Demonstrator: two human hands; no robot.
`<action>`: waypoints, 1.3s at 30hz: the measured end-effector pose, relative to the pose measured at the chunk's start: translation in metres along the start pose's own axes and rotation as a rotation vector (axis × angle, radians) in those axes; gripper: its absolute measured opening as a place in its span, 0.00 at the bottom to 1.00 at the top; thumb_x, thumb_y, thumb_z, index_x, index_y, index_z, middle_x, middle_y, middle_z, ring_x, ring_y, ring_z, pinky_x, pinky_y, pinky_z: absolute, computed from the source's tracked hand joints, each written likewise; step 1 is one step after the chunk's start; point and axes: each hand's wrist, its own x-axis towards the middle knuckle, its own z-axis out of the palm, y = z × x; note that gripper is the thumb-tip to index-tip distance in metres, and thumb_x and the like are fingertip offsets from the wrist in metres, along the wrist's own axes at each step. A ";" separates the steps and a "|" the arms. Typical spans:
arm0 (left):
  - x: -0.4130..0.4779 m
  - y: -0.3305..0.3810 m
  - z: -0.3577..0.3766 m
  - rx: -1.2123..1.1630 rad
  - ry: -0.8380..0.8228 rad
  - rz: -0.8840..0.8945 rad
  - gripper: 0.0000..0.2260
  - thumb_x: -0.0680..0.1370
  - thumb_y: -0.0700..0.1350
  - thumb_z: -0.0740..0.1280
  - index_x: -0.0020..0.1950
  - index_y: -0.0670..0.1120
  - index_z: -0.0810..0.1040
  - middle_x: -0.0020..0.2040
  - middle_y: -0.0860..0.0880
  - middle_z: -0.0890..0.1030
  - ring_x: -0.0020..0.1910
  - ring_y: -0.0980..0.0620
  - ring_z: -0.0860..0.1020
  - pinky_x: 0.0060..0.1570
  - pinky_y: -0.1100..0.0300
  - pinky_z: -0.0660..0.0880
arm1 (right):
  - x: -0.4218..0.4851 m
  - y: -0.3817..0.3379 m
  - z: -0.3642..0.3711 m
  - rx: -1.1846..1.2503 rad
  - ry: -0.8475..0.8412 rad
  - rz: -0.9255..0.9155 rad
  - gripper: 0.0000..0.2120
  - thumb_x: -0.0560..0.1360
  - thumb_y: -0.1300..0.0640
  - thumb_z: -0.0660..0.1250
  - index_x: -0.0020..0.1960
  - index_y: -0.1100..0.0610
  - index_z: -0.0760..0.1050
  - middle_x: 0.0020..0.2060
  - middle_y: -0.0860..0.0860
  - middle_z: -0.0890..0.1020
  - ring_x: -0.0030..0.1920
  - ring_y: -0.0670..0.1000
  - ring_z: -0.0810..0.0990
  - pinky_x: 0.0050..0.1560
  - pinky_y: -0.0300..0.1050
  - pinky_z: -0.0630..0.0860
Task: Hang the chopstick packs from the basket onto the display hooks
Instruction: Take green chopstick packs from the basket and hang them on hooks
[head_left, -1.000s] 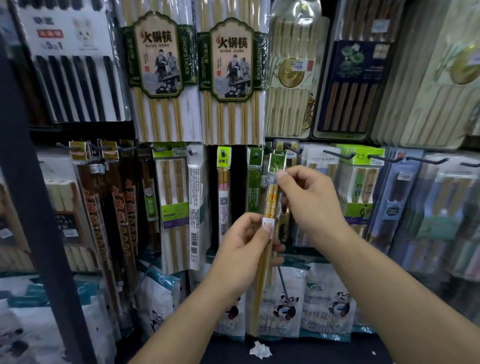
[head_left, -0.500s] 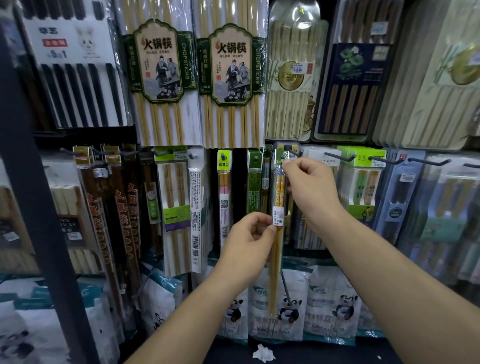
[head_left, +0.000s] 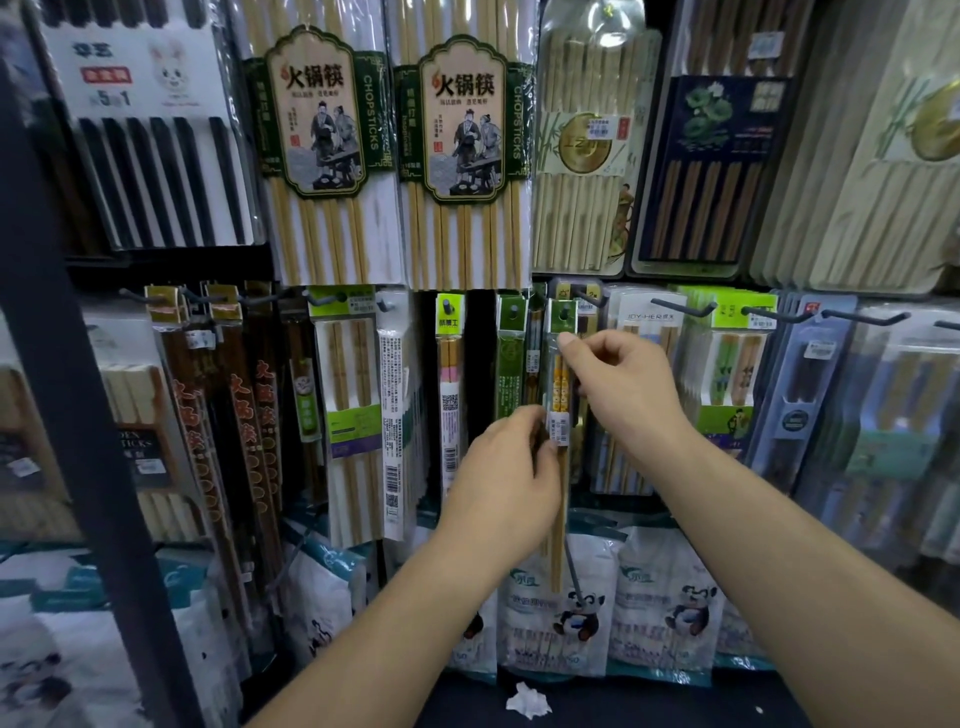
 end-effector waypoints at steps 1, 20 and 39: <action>0.000 0.002 0.000 0.029 0.011 0.006 0.19 0.85 0.48 0.61 0.77 0.50 0.69 0.69 0.51 0.77 0.66 0.53 0.76 0.61 0.60 0.73 | 0.000 0.003 -0.001 0.004 0.001 -0.001 0.18 0.78 0.46 0.70 0.40 0.60 0.79 0.27 0.46 0.76 0.28 0.40 0.74 0.31 0.30 0.72; 0.033 0.002 0.068 -0.686 0.116 -0.295 0.23 0.86 0.58 0.54 0.82 0.62 0.55 0.79 0.57 0.65 0.73 0.60 0.64 0.74 0.55 0.63 | -0.007 0.041 0.012 0.186 -0.317 0.232 0.22 0.85 0.45 0.57 0.79 0.41 0.62 0.52 0.25 0.70 0.53 0.27 0.71 0.54 0.30 0.67; 0.054 -0.012 0.080 -0.790 0.048 -0.350 0.25 0.87 0.52 0.57 0.83 0.61 0.54 0.76 0.56 0.70 0.72 0.57 0.68 0.71 0.57 0.66 | 0.008 0.061 0.014 0.039 -0.310 0.148 0.22 0.86 0.46 0.54 0.79 0.45 0.62 0.74 0.45 0.70 0.67 0.40 0.66 0.62 0.33 0.63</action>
